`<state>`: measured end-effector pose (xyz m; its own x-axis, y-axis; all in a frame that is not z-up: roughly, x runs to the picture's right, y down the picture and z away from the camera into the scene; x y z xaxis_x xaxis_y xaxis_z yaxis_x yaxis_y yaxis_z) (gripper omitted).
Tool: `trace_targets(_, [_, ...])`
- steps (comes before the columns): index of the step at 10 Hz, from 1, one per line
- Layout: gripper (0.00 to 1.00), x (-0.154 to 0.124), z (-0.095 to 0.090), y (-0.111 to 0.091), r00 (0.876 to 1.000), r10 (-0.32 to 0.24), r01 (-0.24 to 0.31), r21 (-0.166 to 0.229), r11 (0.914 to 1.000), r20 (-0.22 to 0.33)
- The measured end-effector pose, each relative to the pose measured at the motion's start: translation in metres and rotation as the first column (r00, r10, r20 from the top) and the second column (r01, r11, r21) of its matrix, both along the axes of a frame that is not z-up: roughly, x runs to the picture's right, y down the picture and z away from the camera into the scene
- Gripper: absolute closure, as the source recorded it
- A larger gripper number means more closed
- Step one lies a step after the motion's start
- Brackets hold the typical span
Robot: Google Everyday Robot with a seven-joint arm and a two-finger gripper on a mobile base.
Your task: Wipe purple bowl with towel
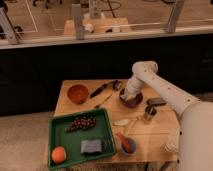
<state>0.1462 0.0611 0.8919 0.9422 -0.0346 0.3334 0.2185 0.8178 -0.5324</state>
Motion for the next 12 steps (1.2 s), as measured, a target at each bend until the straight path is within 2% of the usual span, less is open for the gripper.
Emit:
trace_targets(5, [0.94, 0.016, -0.017, 0.021, 0.999, -0.047, 0.047, -0.021, 0.9987, -0.016])
trace_targets(9, [0.94, 0.039, -0.011, 0.023, 0.998, -0.036, 0.034, -0.032, 0.9989, -0.057])
trace_targets(12, [0.94, 0.055, -0.002, 0.015, 0.996, -0.018, 0.016, -0.023, 0.9996, -0.090])
